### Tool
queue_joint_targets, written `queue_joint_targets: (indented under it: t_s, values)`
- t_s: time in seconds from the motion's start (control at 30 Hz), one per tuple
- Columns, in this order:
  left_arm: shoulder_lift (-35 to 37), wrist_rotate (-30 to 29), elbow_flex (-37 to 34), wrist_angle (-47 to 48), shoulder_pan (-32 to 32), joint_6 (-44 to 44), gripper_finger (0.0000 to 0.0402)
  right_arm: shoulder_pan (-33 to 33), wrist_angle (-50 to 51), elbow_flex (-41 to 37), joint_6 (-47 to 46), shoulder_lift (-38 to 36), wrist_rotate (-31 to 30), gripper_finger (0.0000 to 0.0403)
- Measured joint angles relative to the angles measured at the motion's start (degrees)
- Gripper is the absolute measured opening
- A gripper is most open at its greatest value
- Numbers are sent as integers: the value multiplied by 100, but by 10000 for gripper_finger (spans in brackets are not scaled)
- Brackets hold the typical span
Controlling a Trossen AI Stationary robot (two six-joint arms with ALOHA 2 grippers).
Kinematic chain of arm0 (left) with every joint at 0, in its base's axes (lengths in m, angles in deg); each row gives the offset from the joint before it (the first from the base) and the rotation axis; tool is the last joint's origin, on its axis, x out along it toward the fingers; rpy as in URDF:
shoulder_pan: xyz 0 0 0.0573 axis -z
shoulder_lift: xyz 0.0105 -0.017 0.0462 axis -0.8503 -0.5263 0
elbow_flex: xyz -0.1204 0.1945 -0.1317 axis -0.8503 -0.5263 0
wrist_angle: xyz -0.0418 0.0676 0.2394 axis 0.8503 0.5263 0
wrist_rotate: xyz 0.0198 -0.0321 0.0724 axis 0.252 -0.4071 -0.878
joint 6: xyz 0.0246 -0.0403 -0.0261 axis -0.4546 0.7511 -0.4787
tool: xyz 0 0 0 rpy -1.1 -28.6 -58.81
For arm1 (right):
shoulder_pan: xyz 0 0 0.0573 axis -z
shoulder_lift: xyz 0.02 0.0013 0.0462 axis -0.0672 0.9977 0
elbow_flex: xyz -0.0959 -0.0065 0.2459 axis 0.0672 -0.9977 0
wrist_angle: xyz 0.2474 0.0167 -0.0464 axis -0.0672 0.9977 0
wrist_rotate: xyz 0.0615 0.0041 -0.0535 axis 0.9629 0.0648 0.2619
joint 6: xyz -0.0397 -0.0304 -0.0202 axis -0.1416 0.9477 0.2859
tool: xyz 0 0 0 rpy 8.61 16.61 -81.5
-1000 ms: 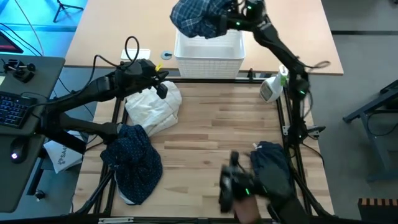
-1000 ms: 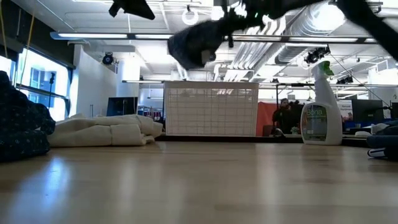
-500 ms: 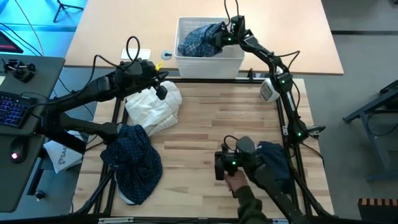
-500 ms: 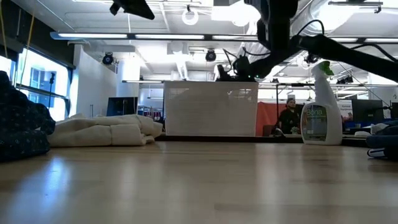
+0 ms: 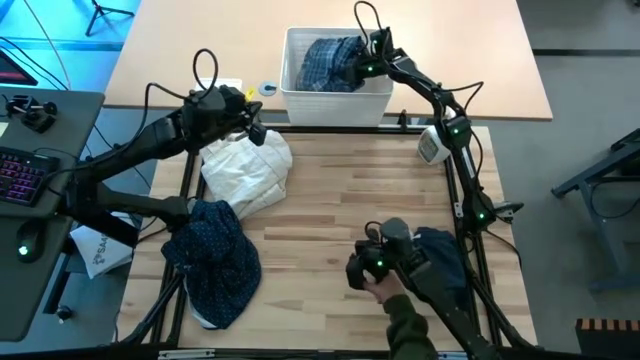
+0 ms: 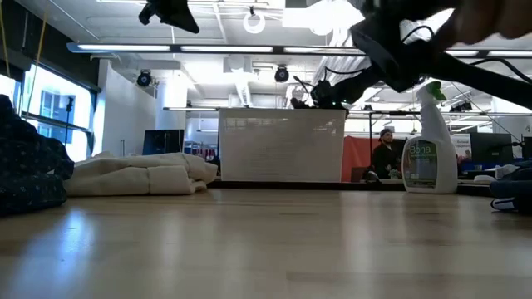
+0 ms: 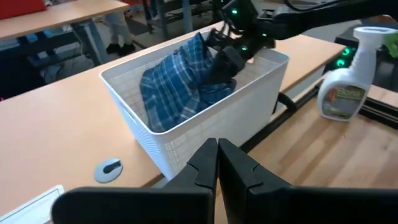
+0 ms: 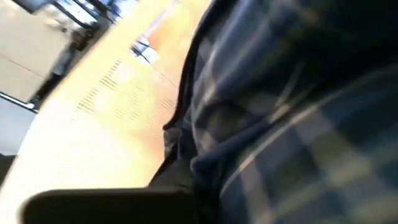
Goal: Fold Laundry from Bin
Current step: Put the folded blue checkered long sleeve into the white bin
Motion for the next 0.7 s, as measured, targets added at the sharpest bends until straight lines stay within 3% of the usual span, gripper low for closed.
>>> queue_joint_targets:
  t_s: [0.2, 0.3, 0.43, 0.7]
  values:
    - [-2, 209, 0, 1, -90, 32, 0, 206, 348, 2, -312, -16, 438, 214]
    - [0, 211, 0, 1, -90, 33, 0, 342, 568, 2, -756, -86, 525, 259]
    - [-2, 211, 0, 1, -90, 33, 0, 462, 1159, 0, -580, -423, 104, 277]
    - [0, 213, 0, 1, -88, 27, 0, 475, 2008, 0, 261, -1488, -1657, 279]
